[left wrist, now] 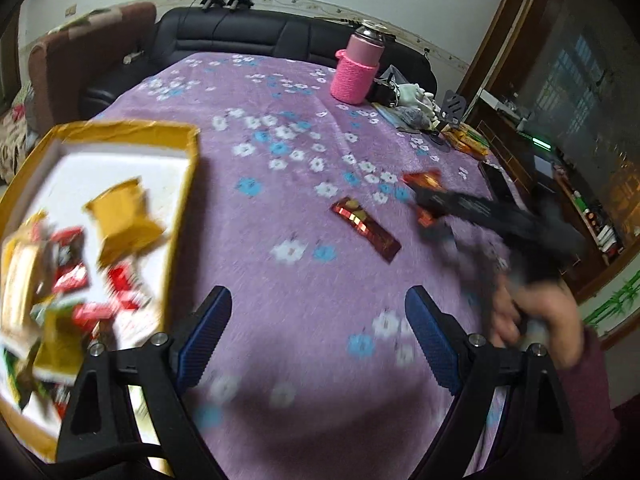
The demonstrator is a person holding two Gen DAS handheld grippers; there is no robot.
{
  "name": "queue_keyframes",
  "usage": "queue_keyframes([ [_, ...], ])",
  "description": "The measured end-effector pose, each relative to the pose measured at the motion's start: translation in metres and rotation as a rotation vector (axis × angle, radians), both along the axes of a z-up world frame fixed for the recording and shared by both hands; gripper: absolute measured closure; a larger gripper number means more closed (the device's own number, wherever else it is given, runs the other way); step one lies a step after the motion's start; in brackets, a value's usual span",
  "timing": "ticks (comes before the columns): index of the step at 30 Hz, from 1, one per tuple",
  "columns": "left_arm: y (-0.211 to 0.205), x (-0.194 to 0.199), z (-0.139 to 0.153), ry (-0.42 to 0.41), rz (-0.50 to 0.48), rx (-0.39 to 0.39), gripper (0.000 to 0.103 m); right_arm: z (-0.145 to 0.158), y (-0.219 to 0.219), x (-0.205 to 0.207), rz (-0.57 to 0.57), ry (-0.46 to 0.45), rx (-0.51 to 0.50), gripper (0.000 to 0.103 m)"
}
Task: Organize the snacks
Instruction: 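Grasp a red candy with the right tool while the left grasps another red candy, then carry both red candies over the tray and open both tools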
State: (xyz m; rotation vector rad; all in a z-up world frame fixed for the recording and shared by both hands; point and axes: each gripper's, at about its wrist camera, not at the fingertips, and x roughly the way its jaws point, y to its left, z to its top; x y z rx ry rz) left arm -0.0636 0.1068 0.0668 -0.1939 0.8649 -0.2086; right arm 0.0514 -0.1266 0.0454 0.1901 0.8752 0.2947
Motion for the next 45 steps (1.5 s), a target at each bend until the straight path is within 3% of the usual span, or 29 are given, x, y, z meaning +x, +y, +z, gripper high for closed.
queue_keyframes([
  [8, -0.062, 0.08, -0.024, 0.032, -0.022, 0.14, 0.014, -0.001, -0.042, -0.029, -0.064, -0.08, 0.139, 0.073],
  [12, -0.092, 0.111, -0.045, 0.069, -0.045, 0.305, 0.014, -0.002, -0.046, -0.027, -0.055, -0.088, 0.147, 0.073],
  [13, -0.093, 0.114, -0.051, 0.093, -0.05, 0.312, 0.021, -0.002, -0.046, -0.027, -0.054, -0.088, 0.15, 0.073],
  [14, -0.091, 0.117, -0.059, 0.123, -0.056, 0.299, 0.027, -0.002, -0.048, -0.027, -0.053, -0.085, 0.163, 0.073],
  [15, -0.089, 0.116, -0.057, 0.101, -0.047, 0.286, 0.035, -0.002, -0.049, -0.027, -0.054, -0.083, 0.172, 0.073],
  [16, -0.087, 0.114, -0.055, 0.094, -0.049, 0.294, 0.05, -0.002, -0.05, -0.027, -0.054, -0.083, 0.179, 0.073],
  [17, -0.087, 0.113, -0.054, 0.091, -0.062, 0.291, 0.074, -0.001, -0.051, -0.028, -0.054, -0.084, 0.184, 0.073],
  [18, -0.086, 0.111, -0.052, 0.097, -0.077, 0.283, 0.076, 0.0, -0.051, -0.028, -0.056, -0.086, 0.185, 0.073],
  [23, -0.08, 0.102, -0.051, 0.085, -0.071, 0.275, 0.077, -0.002, -0.052, -0.029, -0.063, -0.081, 0.19, 0.073],
  [32, -0.042, 0.063, -0.025, 0.041, -0.044, 0.113, 0.077, -0.004, -0.046, -0.031, -0.052, -0.1, 0.178, 0.073],
  [39, 0.035, 0.018, 0.01, -0.022, 0.046, 0.013, 0.077, -0.006, -0.033, -0.035, -0.04, -0.12, 0.13, 0.073],
  [45, 0.119, -0.001, 0.025, -0.05, 0.184, 0.019, 0.076, 0.003, 0.006, -0.046, 0.033, -0.086, 0.119, 0.073],
])
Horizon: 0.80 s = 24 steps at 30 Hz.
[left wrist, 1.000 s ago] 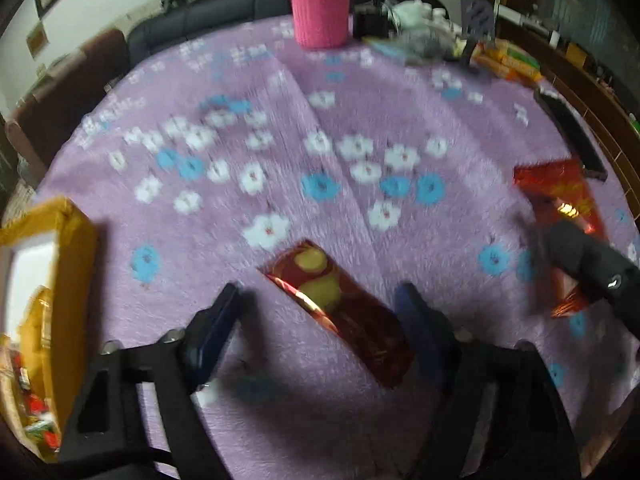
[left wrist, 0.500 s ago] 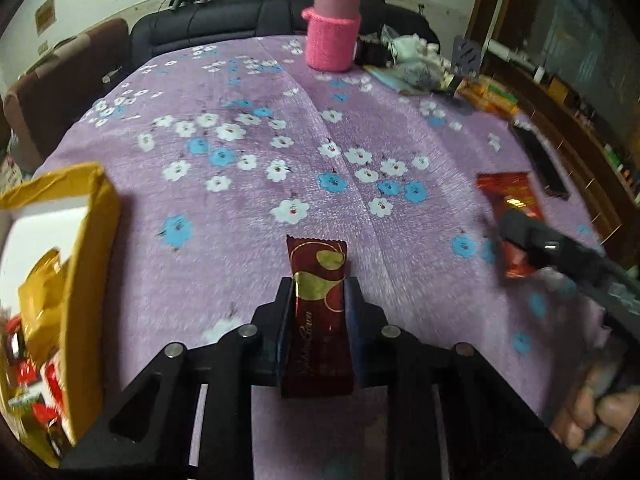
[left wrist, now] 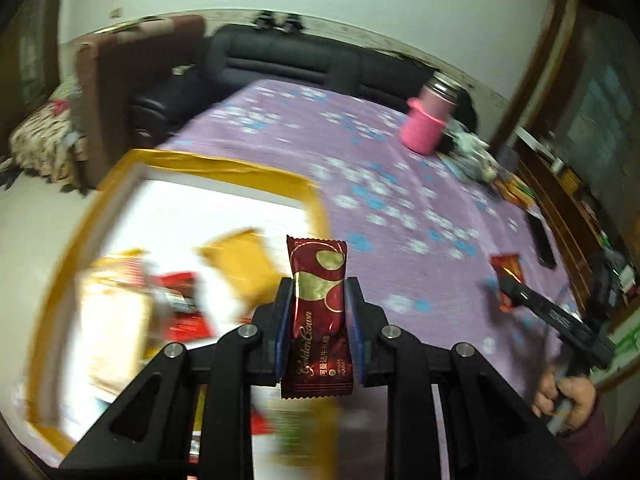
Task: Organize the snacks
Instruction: 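Carry both red candies over the tray and open both tools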
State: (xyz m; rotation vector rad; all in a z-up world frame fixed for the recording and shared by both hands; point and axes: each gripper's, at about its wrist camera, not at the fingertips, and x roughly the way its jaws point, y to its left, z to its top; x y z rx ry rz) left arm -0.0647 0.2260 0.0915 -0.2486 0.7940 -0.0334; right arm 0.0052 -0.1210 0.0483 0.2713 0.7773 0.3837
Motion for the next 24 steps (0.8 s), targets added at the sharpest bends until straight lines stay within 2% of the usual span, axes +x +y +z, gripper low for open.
queue_keyframes([
  [5, 0.046, 0.004, 0.001, -0.001, 0.068, 0.002, 0.076, 0.025, 0.065, -0.009, 0.131, -0.005, -0.006, 0.074],
  [11, 0.078, 0.018, -0.009, 0.029, 0.103, -0.001, 0.076, 0.045, 0.154, -0.004, 0.29, -0.008, -0.044, 0.074],
  [18, 0.104, 0.049, -0.024, 0.095, 0.12, -0.059, 0.076, 0.036, 0.235, 0.015, 0.39, 0.01, -0.116, 0.074],
  [24, 0.118, 0.073, -0.041, 0.167, 0.158, -0.102, 0.076, 0.011, 0.268, 0.047, 0.376, 0.084, -0.135, 0.074],
])
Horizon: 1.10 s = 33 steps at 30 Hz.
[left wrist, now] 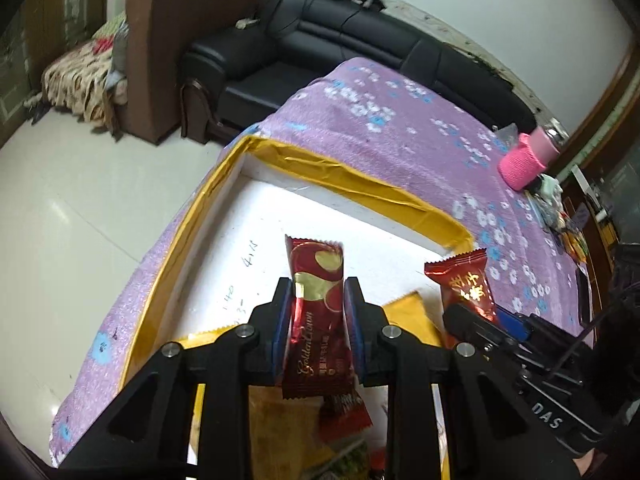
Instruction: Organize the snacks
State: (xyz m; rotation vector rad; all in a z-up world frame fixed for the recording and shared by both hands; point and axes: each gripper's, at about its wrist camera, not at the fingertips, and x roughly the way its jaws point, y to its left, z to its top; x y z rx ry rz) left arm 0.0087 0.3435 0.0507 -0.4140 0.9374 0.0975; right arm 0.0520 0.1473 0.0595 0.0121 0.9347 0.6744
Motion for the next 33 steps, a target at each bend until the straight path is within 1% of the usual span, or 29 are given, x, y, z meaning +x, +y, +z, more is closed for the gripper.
queue_keyframes([
  [1, 0.002, 0.001, -0.002, 0.001, 0.006, -0.012, 0.076, -0.002, 0.003, 0.003, -0.004, 0.008, 0.002, 0.074],
  [2, 0.002, 0.0, -0.002, 0.001, 0.008, -0.018, 0.073, -0.007, 0.006, 0.008, -0.007, 0.02, 0.006, 0.073],
  [3, 0.003, 0.001, -0.003, 0.0, 0.007, -0.029, 0.071, -0.009, 0.007, 0.01, -0.008, 0.025, 0.01, 0.07],
  [5, 0.003, 0.0, -0.004, -0.001, 0.007, -0.038, 0.062, -0.012, 0.009, 0.013, -0.017, 0.028, 0.014, 0.069],
  [6, 0.002, -0.003, -0.002, -0.01, 0.007, -0.034, 0.061, -0.013, 0.008, 0.013, -0.027, 0.024, 0.022, 0.064],
  [8, 0.001, -0.006, 0.002, -0.03, 0.008, -0.027, 0.054, -0.011, 0.006, 0.013, -0.025, 0.02, 0.037, 0.061],
  [11, -0.004, -0.017, 0.016, -0.076, 0.01, -0.001, 0.048, -0.001, -0.004, 0.01, -0.035, -0.003, 0.055, 0.061],
  [13, -0.012, -0.03, 0.029, -0.124, 0.012, 0.032, 0.04, 0.007, -0.012, 0.006, -0.045, -0.025, 0.068, 0.061],
  [14, -0.014, -0.035, 0.034, -0.138, 0.014, 0.043, 0.038, 0.013, -0.017, 0.001, -0.052, -0.041, 0.075, 0.06],
  [17, -0.028, -0.06, 0.05, -0.203, 0.031, 0.096, 0.025, 0.025, -0.037, -0.016, -0.069, -0.085, 0.096, 0.057],
  [18, -0.036, -0.073, 0.056, -0.231, 0.043, 0.117, 0.022, 0.029, -0.044, -0.024, -0.076, -0.102, 0.101, 0.056],
  [20, -0.047, -0.088, 0.062, -0.262, 0.067, 0.151, 0.012, 0.033, -0.055, -0.039, -0.085, -0.131, 0.098, 0.055],
  [21, -0.056, -0.102, 0.067, -0.291, 0.086, 0.177, 0.009, 0.034, -0.061, -0.05, -0.089, -0.151, 0.095, 0.054],
  [22, -0.062, -0.11, 0.07, -0.313, 0.095, 0.19, 0.002, 0.035, -0.066, -0.059, -0.094, -0.168, 0.09, 0.053],
  [23, -0.071, -0.122, 0.073, -0.345, 0.109, 0.21, 0.0, 0.035, -0.072, -0.071, -0.099, -0.192, 0.08, 0.051],
  [24, -0.076, -0.129, 0.074, -0.363, 0.117, 0.223, 0.0, 0.034, -0.076, -0.08, -0.104, -0.21, 0.072, 0.05],
  [25, -0.086, -0.141, 0.077, -0.386, 0.128, 0.257, 0.0, 0.033, -0.08, -0.088, -0.109, -0.226, 0.067, 0.049],
  [26, -0.091, -0.146, 0.078, -0.393, 0.133, 0.276, 0.0, 0.033, -0.085, -0.099, -0.114, -0.244, 0.062, 0.047],
  [27, -0.1, -0.154, 0.08, -0.4, 0.146, 0.312, 0.0, 0.032, -0.09, -0.11, -0.12, -0.265, 0.052, 0.045],
  [28, -0.103, -0.159, 0.08, -0.403, 0.155, 0.328, 0.0, 0.031, -0.093, -0.118, -0.125, -0.281, 0.043, 0.043],
  [30, -0.111, -0.169, 0.082, -0.409, 0.165, 0.337, 0.0, 0.029, -0.102, -0.137, -0.141, -0.311, 0.021, 0.042],
  [33, -0.118, -0.179, 0.083, -0.383, 0.18, 0.341, 0.0, 0.025, -0.114, -0.156, -0.157, -0.313, 0.014, 0.041],
])
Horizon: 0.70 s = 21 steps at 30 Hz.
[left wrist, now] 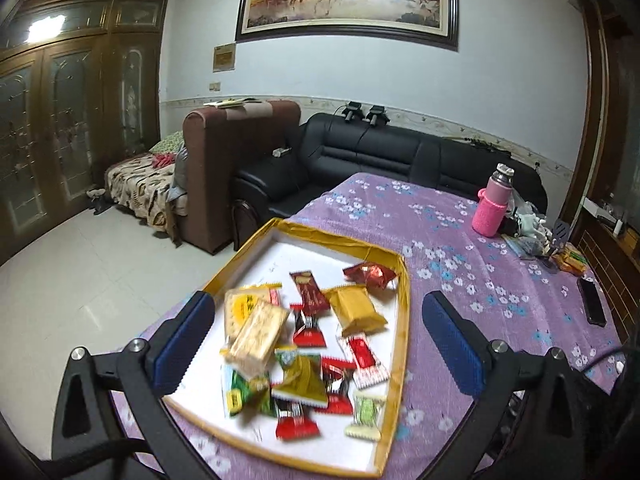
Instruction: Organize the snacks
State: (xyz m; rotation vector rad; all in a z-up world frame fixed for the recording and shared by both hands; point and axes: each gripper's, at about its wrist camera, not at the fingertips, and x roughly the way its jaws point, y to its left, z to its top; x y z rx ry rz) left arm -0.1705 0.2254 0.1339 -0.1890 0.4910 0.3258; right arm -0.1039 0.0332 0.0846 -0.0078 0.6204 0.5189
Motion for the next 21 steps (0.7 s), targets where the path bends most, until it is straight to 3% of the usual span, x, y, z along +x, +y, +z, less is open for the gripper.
queue_keyframes([
  [10, -0.022, -0.017, -0.006, 0.052, -0.025, 0.008, 0.0, -0.008, -0.02, -0.025, -0.049, 0.028, 0.011, 0.039],
  [21, -0.023, -0.018, -0.015, 0.087, -0.045, -0.004, 0.0, -0.011, -0.011, -0.034, -0.035, 0.03, -0.021, 0.036],
])
